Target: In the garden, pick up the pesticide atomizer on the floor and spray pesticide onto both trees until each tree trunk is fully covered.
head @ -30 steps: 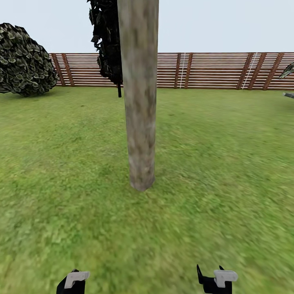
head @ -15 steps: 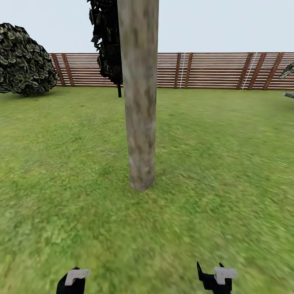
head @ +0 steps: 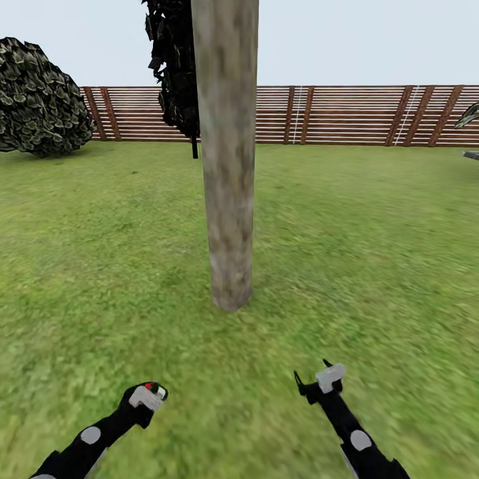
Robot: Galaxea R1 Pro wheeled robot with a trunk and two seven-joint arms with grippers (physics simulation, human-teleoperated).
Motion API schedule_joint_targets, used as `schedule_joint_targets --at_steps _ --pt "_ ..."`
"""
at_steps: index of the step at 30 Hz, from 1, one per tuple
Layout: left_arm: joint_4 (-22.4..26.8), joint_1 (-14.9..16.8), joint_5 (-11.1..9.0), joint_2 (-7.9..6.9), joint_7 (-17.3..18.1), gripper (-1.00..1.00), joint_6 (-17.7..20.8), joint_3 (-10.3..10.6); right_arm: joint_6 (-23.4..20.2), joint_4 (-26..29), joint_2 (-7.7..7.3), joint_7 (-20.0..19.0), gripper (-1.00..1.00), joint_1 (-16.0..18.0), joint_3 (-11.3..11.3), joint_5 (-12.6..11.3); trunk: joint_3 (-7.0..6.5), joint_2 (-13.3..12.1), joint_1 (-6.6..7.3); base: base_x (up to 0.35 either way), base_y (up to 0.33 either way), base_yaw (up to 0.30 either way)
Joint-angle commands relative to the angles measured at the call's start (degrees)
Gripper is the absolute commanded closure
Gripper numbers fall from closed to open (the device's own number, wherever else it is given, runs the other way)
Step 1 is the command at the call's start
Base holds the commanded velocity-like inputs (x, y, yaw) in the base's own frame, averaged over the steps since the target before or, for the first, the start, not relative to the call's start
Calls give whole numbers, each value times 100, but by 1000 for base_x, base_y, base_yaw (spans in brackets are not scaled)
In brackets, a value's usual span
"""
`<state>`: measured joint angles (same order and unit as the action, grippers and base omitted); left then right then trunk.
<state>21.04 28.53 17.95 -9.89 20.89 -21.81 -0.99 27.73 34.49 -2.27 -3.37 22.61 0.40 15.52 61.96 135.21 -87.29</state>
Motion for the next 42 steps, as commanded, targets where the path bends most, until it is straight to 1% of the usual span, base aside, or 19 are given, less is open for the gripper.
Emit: schedule_joint_targets --at_steps 1,2,3,4,6,7,8,11,16,17,21,24,26,29,30,31,33,37,42 --pt "24 138 191 -14 277 100 131 -42 -64 -2 9 -153 -100 116 48 153 0 1 1 0 0 0" --pt "24 174 308 -17 394 100 194 -42 -110 -3 14 -241 -100 153 62 202 0 1 1 0 0 0" --pt "27 244 546 -19 638 100 333 -45 -233 0 24 -462 -100 225 82 280 0 1 1 0 0 0" --pt "41 391 1263 -6 1519 100 671 -50 -845 9 79 -1687 -100 502 278 418 0 1 1 0 0 0" --pt "93 418 1499 -5 1936 100 727 -46 -1058 17 108 -2419 -100 643 509 443 0 1 1 0 0 0" --pt "145 428 1680 -4 2327 100 750 -43 -1151 24 121 -2899 -100 753 701 454 0 1 1 0 0 0" --pt "187 431 1819 -6 2593 100 759 -42 -1183 23 126 -3087 -100 817 799 457 0 1 1 0 0 0" --pt "288 433 2047 -9 2951 100 768 -42 -1208 23 129 -3242 -100 887 1001 458 0 1 1 0 0 0" --pt "340 434 2168 27 3114 100 767 -30 -1213 22 130 -3381 -100 917 1362 461 0 1 1 0 0 0" --pt "343 434 2207 38 3122 100 766 -28 -1211 22 130 -3394 100 918 1385 459 0 1 1 0 0 0" --pt "342 434 2692 96 3136 100 779 -44 -1208 22 133 -3421 100 920 1440 466 0 1 1 0 0 0" --pt "334 431 2870 186 3136 100 777 -46 -1208 26 138 -3482 100 920 1450 475 0 1 1 0 0 0" --pt "331 428 2905 228 3137 100 776 -44 -1208 29 147 -3642 100 921 1452 480 0 1 1 0 0 0" --pt "327 423 2993 301 3136 100 777 37 -1208 42 209 -4112 100 921 1454 488 0 1 1 0 0 0" --pt "325 419 3030 334 3134 100 779 111 -1208 41 238 -4225 100 921 1454 491 0 1 1 0 0 0" --pt "323 410 3095 468 3132 100 789 330 -1208 40 291 -4386 100 921 1454 495 0 1 1 0 0 0" --pt "327 410 3095 537 3132 100 786 376 -1208 40 301 -4419 100 921 1454 496 0 1 1 0 0 0" --pt "333 418 3139 774 3130 100 785 481 -1203 36 342 -4433 100 921 1454 496 0 1 1 0 0 0" --pt "344 431 3209 925 3124 100 931 589 -1200 31 432 -4435 100 921 1454 603 0 1 1 0 0 0"
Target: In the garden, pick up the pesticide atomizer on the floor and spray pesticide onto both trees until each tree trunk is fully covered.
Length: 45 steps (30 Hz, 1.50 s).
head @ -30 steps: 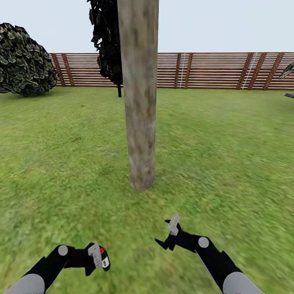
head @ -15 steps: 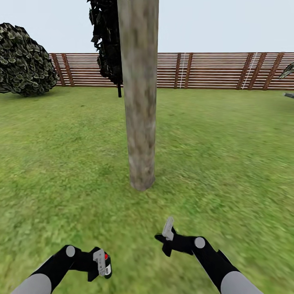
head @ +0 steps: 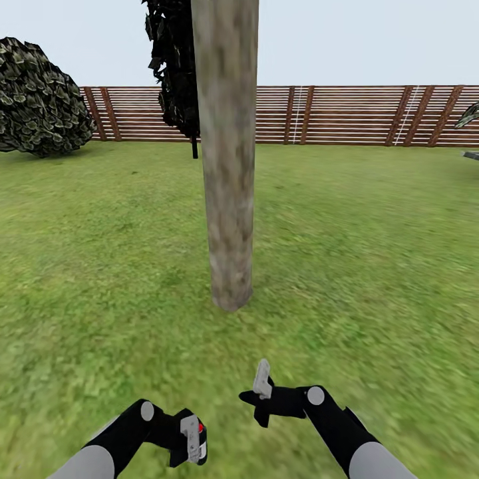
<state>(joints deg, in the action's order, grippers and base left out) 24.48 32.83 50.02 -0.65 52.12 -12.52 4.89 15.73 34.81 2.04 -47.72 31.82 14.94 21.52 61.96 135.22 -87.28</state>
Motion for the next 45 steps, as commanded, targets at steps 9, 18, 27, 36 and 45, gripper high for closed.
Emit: schedule_joint_targets --at_steps 9,18,27,36,45 --pt "185 10 8 73 78 100 109 28 0 -28 171 8 100 0 -3 602 0 0 0 0 0 0" --pt "595 31 -9 116 603 100 148 12 0 -29 174 17 100 0 -17 637 0 0 0 0 0 0" --pt "627 39 -24 288 560 100 162 7 0 -15 186 17 100 0 -18 626 0 0 0 0 0 0" --pt "630 34 -52 341 343 100 158 -26 3 -9 191 17 100 0 -14 617 0 0 0 0 0 0" --pt "627 29 -76 353 227 100 146 -32 9 -9 191 25 100 0 -15 616 0 0 0 0 0 0"
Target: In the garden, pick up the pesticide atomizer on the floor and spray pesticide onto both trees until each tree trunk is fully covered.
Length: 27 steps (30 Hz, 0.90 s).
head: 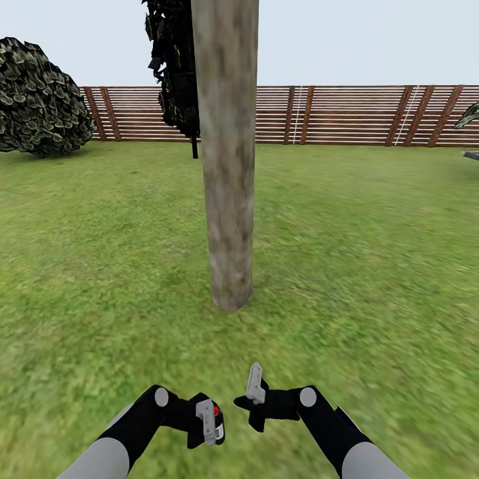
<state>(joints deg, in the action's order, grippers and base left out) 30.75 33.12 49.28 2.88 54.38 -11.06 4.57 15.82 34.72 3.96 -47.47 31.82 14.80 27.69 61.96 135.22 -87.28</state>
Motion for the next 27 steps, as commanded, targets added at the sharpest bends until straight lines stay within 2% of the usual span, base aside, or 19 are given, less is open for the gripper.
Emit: schedule_joint_targets --at_steps 1,12,27 --pt "1 1 -4 12 1 100 0 0 0 0 0 0 100 0 1 0 0 0 0 0 0 0" --pt "1 10 -6 161 -19 100 -1 0 0 0 0 1 100 0 0 0 0 0 0 0 0 0" --pt "9 26 -35 250 1 100 -11 2 0 -6 0 1 100 0 0 0 0 0 0 0 0 0"
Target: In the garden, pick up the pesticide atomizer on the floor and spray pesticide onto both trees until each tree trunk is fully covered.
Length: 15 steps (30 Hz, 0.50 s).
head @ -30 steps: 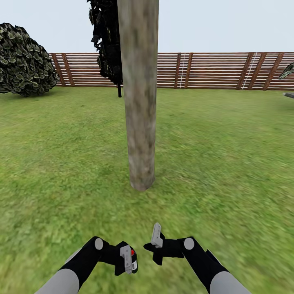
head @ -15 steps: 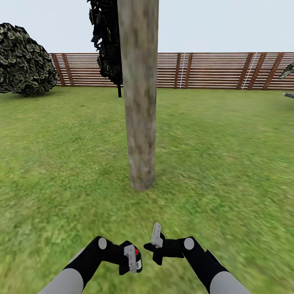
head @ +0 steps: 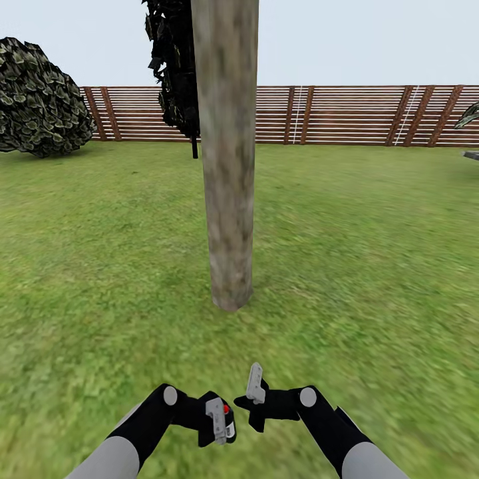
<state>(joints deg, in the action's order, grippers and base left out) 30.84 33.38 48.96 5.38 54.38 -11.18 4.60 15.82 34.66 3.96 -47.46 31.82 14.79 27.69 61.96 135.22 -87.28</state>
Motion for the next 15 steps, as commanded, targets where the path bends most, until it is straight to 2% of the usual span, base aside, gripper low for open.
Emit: schedule_joint_targets --at_steps 1,3,15 --pt "1 1 -58 -1 12 100 -4 3 0 0 0 0 100 0 0 0 0 0 0 0 0 0" --pt "1 2 -220 -2 32 100 -7 9 0 0 0 0 100 0 2 0 0 0 0 0 0 0" --pt "1 2 -288 -2 36 100 -16 7 0 5 0 0 100 0 -1 0 0 0 0 0 0 0"
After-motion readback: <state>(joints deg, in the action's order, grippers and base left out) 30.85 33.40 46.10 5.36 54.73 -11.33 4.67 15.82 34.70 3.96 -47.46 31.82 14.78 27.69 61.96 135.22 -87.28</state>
